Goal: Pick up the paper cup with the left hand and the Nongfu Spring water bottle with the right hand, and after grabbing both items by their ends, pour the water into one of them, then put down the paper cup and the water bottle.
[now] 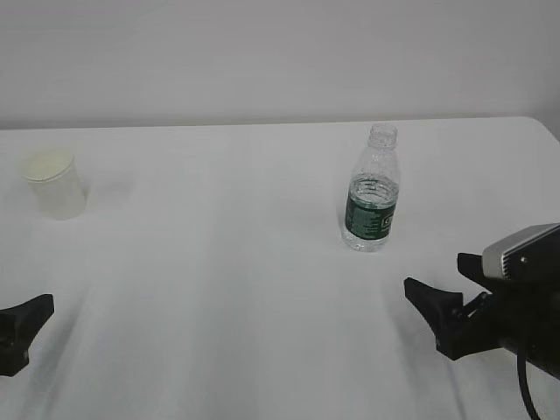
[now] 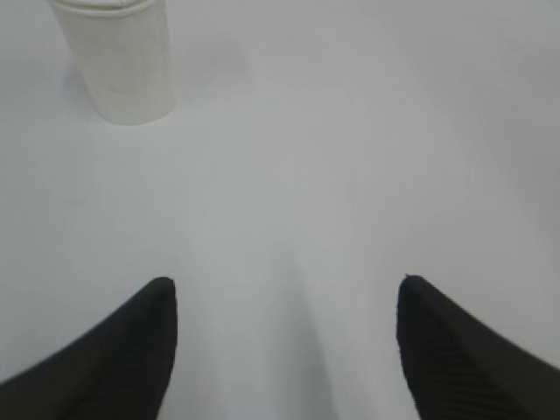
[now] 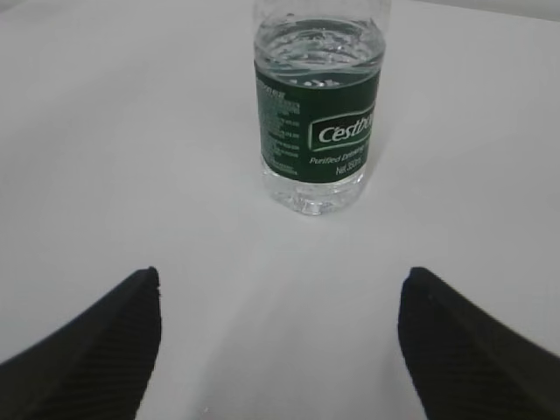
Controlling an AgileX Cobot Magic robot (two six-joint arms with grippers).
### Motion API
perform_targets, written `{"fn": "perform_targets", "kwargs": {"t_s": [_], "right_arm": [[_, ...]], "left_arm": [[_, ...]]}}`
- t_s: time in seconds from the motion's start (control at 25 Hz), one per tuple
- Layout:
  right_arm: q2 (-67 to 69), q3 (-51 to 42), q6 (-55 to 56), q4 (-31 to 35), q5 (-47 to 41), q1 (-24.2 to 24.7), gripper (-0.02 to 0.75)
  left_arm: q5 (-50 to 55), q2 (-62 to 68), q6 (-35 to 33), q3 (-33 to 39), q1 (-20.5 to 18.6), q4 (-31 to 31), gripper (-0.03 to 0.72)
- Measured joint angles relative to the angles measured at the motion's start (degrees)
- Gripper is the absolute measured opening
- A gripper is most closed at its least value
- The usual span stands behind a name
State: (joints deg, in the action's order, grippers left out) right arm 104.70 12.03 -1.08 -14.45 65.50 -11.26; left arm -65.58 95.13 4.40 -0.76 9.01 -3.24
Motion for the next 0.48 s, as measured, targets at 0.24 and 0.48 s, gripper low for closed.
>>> {"fn": "perform_targets", "kwargs": {"t_s": [0.24,0.48], "right_arm": [[1.5,2.8,-0.1,-0.3,0.0,0.0,0.65],[3.2,5.1,-0.1,-0.4,0.2,0.0,0.65]], "left_arm": [[0.0,0.0,0.0,-0.3,0.0,0.8,0.594],[0.0,0.1,0.0,-2.4,0.0,1.0,0.595]]}}
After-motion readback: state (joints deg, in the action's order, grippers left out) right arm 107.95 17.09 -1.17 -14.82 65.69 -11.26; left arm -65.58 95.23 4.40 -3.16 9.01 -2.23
